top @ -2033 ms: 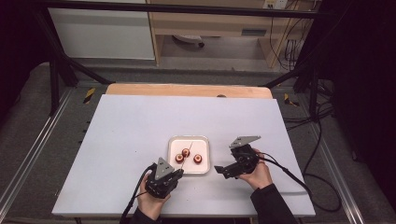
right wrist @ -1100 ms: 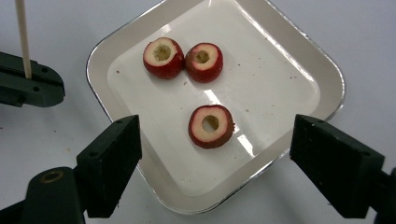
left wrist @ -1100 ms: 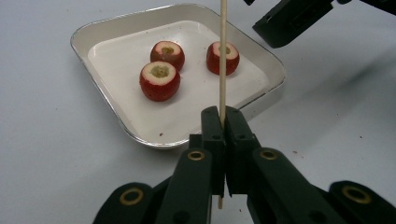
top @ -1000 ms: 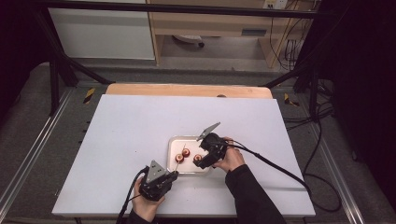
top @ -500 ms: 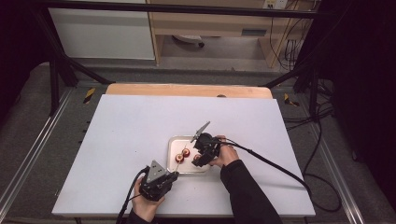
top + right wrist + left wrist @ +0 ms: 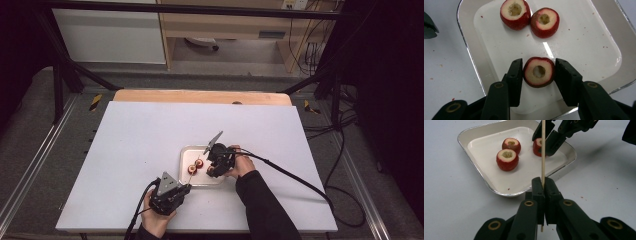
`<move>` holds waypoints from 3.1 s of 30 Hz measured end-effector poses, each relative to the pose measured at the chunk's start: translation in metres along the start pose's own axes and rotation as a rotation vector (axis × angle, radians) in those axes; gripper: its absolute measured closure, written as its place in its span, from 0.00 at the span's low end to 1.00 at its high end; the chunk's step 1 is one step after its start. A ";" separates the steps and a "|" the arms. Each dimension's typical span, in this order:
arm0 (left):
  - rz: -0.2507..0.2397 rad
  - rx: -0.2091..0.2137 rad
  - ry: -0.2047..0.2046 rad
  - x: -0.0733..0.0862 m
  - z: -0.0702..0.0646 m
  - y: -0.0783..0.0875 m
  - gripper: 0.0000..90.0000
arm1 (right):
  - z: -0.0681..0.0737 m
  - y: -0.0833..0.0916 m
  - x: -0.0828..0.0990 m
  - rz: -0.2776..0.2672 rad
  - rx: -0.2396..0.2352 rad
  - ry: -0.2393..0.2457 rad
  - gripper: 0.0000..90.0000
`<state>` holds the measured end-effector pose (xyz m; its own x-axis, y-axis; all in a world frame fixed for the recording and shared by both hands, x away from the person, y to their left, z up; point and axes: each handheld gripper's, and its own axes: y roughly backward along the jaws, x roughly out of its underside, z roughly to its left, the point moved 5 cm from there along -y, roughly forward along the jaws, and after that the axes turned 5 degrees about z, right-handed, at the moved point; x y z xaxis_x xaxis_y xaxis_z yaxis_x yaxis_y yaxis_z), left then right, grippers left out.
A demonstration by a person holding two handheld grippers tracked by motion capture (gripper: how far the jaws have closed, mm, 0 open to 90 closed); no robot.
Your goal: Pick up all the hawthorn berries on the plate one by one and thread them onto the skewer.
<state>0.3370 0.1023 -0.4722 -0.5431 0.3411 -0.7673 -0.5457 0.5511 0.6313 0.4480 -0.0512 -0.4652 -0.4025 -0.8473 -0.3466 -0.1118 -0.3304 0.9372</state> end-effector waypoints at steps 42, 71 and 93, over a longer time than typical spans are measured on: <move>-0.085 0.055 0.016 -0.006 -0.022 0.001 0.98 | 0.006 0.104 0.005 -0.820 -0.130 -0.525 0.67; -0.132 0.025 0.143 -0.025 -0.032 -0.008 0.98 | 0.023 0.097 -0.002 -1.089 -0.166 -0.563 0.67; -0.136 0.029 0.158 -0.026 -0.032 -0.007 0.98 | 0.024 0.092 -0.003 -1.080 -0.171 -0.557 0.67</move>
<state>0.3349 0.0654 -0.4535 -0.5599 0.1395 -0.8167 -0.6037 0.6065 0.5174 0.4166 -0.0694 -0.3770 -0.5151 0.1747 -0.8391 -0.5242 -0.8388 0.1472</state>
